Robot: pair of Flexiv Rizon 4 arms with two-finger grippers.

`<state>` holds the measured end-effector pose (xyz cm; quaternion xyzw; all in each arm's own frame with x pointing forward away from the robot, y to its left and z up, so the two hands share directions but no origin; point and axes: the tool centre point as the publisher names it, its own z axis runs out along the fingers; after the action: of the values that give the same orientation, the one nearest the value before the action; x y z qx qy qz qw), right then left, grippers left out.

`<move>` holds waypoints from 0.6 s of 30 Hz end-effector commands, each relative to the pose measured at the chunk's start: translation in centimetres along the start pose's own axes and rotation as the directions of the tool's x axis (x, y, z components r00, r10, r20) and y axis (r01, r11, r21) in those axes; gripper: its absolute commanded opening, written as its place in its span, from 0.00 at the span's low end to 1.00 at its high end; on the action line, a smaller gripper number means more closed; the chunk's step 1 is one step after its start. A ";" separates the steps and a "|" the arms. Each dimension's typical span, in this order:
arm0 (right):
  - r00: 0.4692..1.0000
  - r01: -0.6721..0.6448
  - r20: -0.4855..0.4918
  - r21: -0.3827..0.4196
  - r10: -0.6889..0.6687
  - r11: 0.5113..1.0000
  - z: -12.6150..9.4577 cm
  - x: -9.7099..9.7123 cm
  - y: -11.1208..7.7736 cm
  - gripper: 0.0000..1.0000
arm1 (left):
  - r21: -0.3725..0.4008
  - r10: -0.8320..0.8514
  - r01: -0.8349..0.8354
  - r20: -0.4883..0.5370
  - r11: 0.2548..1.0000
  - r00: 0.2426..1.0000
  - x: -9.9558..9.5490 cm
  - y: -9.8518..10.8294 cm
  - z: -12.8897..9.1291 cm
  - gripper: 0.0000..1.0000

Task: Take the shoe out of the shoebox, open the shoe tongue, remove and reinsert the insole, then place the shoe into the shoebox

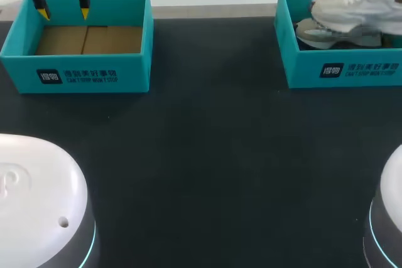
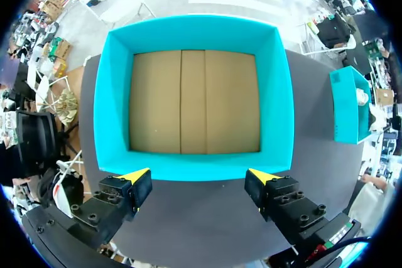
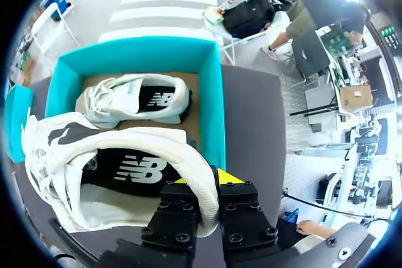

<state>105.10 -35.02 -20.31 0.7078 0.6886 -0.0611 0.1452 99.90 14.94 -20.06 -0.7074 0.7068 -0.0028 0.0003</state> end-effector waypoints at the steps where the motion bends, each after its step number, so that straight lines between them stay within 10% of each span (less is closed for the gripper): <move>1: 1.000 0.000 0.017 0.012 -0.001 1.000 -5.5 0.0 0.7 0.00 | -0.002 0.000 0.000 0.001 1.000 1.000 0.0 0.0 0.0 1.00; 18: 0.999 -0.026 0.021 0.008 0.025 1.000 -7.8 0.4 1.1 0.00 | -0.002 0.000 0.000 0.001 1.000 1.000 0.0 0.0 0.0 1.00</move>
<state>105.47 -32.34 -12.99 0.7164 0.6778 -0.0707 0.1495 99.90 14.94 -20.07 -0.7074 0.7068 -0.0028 0.0003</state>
